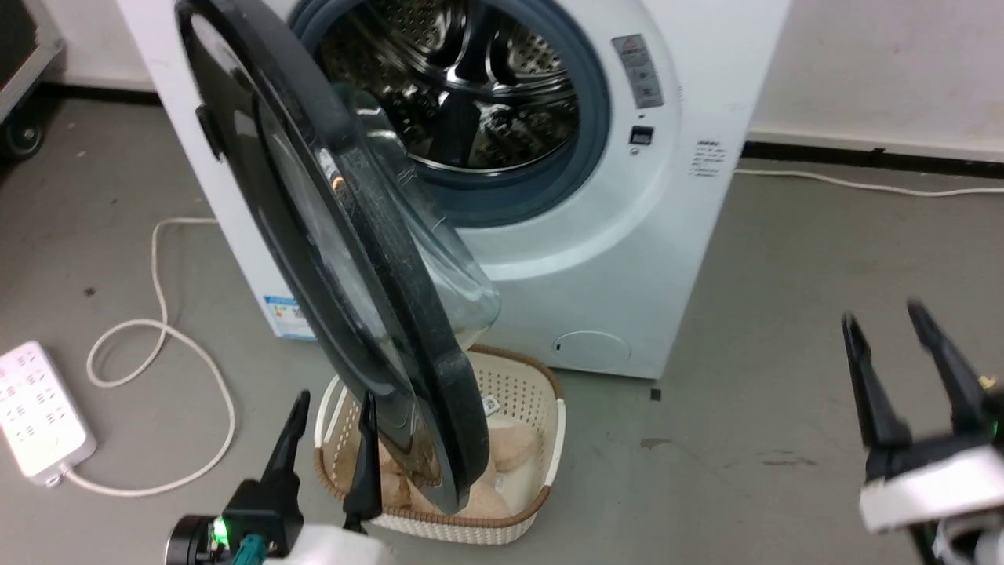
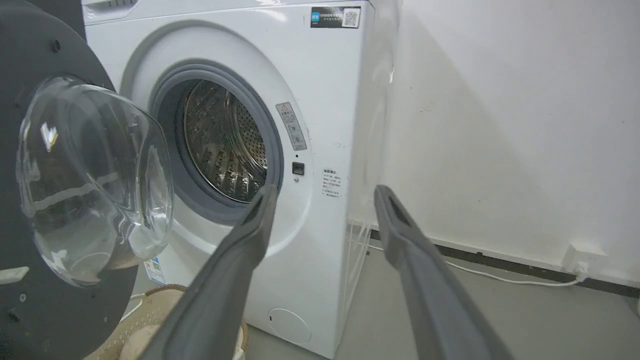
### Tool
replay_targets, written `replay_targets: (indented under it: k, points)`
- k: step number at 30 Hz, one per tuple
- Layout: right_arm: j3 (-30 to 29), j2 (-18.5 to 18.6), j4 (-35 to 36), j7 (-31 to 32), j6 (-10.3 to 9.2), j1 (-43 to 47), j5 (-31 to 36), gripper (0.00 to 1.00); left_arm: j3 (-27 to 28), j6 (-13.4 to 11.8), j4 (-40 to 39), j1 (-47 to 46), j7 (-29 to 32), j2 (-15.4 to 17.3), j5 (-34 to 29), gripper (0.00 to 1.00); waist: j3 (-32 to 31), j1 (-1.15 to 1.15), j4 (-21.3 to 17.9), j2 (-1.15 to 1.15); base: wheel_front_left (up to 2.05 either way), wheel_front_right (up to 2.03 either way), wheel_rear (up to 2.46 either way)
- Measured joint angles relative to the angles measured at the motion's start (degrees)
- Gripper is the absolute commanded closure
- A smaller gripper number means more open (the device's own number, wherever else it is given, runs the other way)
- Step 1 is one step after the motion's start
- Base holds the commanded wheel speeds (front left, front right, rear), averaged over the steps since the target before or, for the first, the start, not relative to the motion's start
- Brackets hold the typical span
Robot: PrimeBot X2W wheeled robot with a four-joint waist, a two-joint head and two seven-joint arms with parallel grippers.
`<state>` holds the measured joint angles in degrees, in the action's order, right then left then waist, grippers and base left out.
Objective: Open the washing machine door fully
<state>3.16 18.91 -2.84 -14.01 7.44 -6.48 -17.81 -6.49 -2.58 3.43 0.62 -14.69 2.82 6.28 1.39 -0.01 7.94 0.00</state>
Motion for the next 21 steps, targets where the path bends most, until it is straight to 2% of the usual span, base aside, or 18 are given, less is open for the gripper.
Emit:
replay_targets:
  k: [2,6,8,11,19,20,21]
  points:
    - [-3.66,-4.42,1.71,-0.32,0.0,3.42,4.65,0.0,0.21,0.27,-0.01,0.89,0.01,0.0,0.01,0.0,-0.53,0.0,-0.64,0.0,0.0,0.0,0.0]
    - [-6.91,-11.8,5.44,-0.68,0.0,8.89,13.56,0.0,0.85,0.81,-0.04,1.98,0.01,0.0,-0.01,0.0,-1.34,0.01,-1.81,0.0,0.0,0.0,0.0]
    - [-7.66,-14.06,7.13,-0.74,0.01,10.97,15.94,0.0,1.2,1.1,-0.1,2.16,0.0,-0.01,-0.04,0.0,-1.55,0.0,-2.25,0.0,0.0,0.0,0.0]
    - [-7.88,-15.35,8.1,-0.73,0.01,12.89,16.81,0.0,1.64,1.46,0.16,2.49,0.01,0.0,-0.04,0.0,-1.7,0.01,-2.85,0.0,0.0,0.0,0.0]
    - [-7.93,-15.7,8.33,-0.73,0.01,14.48,15.33,0.0,2.3,2.19,-0.08,2.59,0.01,0.0,-0.29,0.0,-1.25,0.02,-3.52,0.0,0.0,0.0,0.0]
    - [-8.06,-15.7,8.32,-0.73,0.01,14.46,15.05,0.0,2.26,2.23,-0.14,2.59,0.01,-0.01,-0.21,0.57,-1.2,0.01,-3.47,0.0,0.0,0.0,0.0]
    - [-8.16,-15.7,8.33,-0.73,0.01,14.45,14.75,0.0,2.27,2.25,-0.22,2.59,0.01,-0.01,-0.07,1.0,-1.13,0.01,-3.41,0.0,0.0,0.0,0.0]
